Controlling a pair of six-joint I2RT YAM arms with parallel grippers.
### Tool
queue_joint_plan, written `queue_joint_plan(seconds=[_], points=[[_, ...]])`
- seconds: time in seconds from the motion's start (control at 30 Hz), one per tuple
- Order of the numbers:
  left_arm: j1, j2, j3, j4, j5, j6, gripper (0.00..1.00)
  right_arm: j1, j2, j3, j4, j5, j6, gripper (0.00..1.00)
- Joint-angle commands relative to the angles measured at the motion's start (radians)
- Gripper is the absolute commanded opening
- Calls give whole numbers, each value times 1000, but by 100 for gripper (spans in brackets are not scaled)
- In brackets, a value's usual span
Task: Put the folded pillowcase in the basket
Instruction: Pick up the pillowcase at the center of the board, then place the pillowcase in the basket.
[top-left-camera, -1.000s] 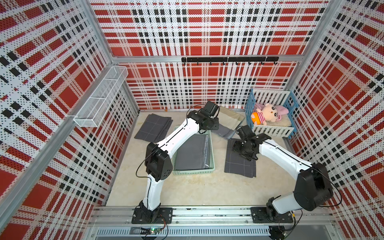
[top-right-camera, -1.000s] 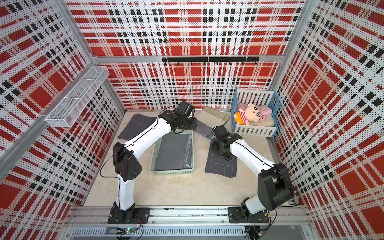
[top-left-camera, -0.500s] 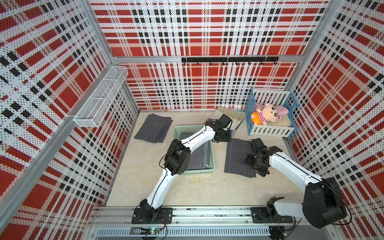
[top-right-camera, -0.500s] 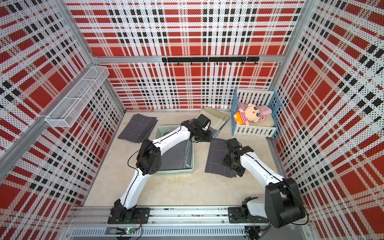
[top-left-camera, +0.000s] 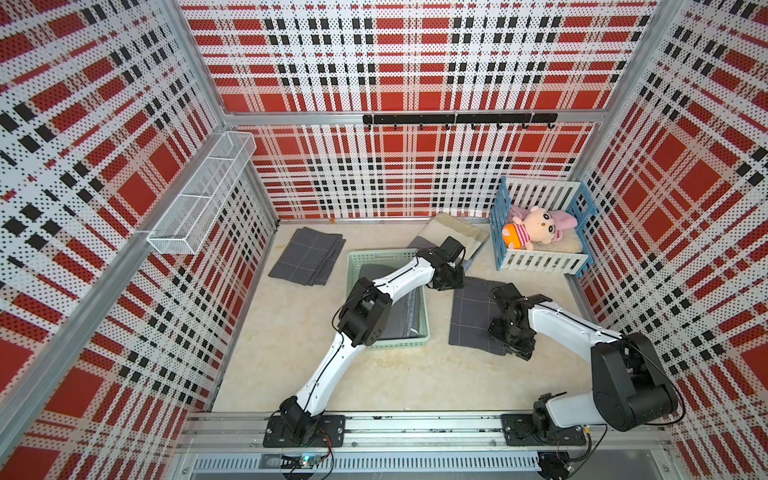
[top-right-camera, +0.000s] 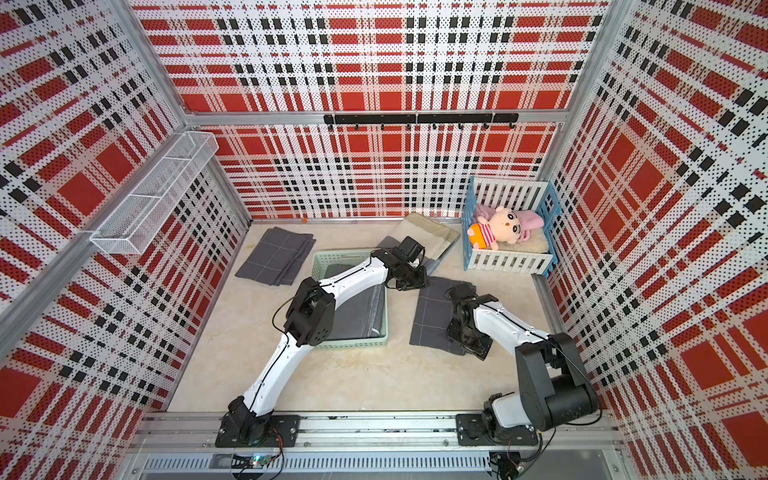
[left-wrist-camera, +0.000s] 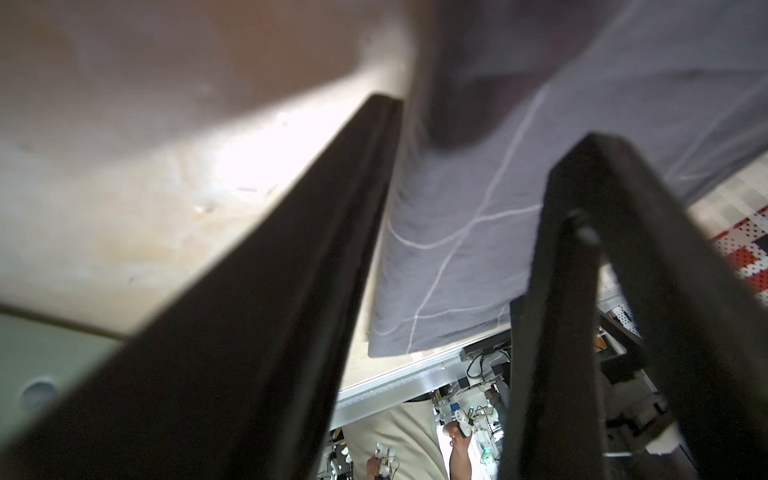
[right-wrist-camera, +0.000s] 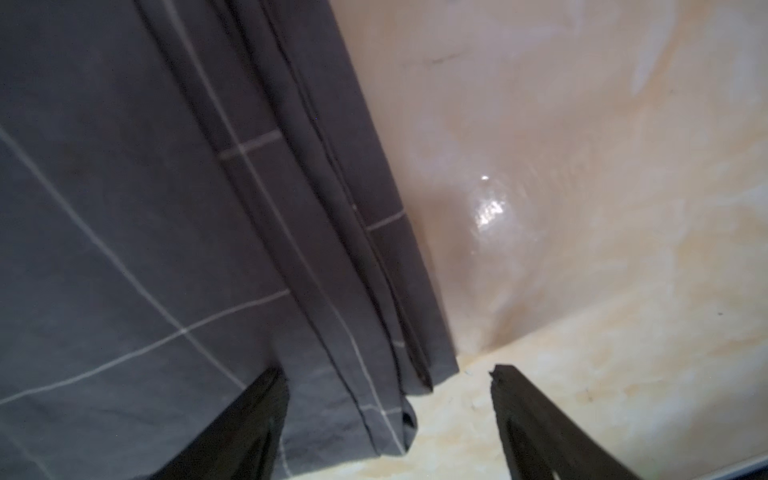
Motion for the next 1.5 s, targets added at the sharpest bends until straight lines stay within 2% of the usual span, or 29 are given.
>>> queue_joint_plan(seconds=[0.0,0.07,0.2,0.33,0.4,0.5,0.57,0.63,0.67,0.9,1.07,1.23,1.47], points=[[-8,28,4,18,20,-15,40,-17,19,27,14,33,-25,85],[-10,36,1,23,32,-17,37,-24,29,27,23,24,-31,84],[-11,52,0,35,59,-24,23,-29,62,33,50,8,-50,83],[-13,48,-2,48,73,-29,12,-29,86,11,108,-39,-74,72],[-15,43,-3,53,76,-30,7,-29,81,1,133,-64,-87,61],[-16,32,-3,58,89,-28,0,-29,54,-14,136,-76,-86,33],[-22,17,-5,59,96,-23,0,-29,21,-22,120,-72,-81,15],[-31,-6,-7,61,101,-19,0,-29,-27,-31,104,-68,-74,3],[-38,-21,-9,62,104,-15,0,-28,-58,-38,102,-71,-72,0],[-67,-190,-79,66,72,18,0,-8,-242,-3,50,-95,-61,0],[-40,-370,-199,66,3,43,0,82,-305,130,-27,-75,-8,0],[53,-546,-364,65,-37,74,0,234,-224,294,-40,-29,40,0],[252,-717,-569,66,-79,137,0,392,31,527,50,-57,34,0]])
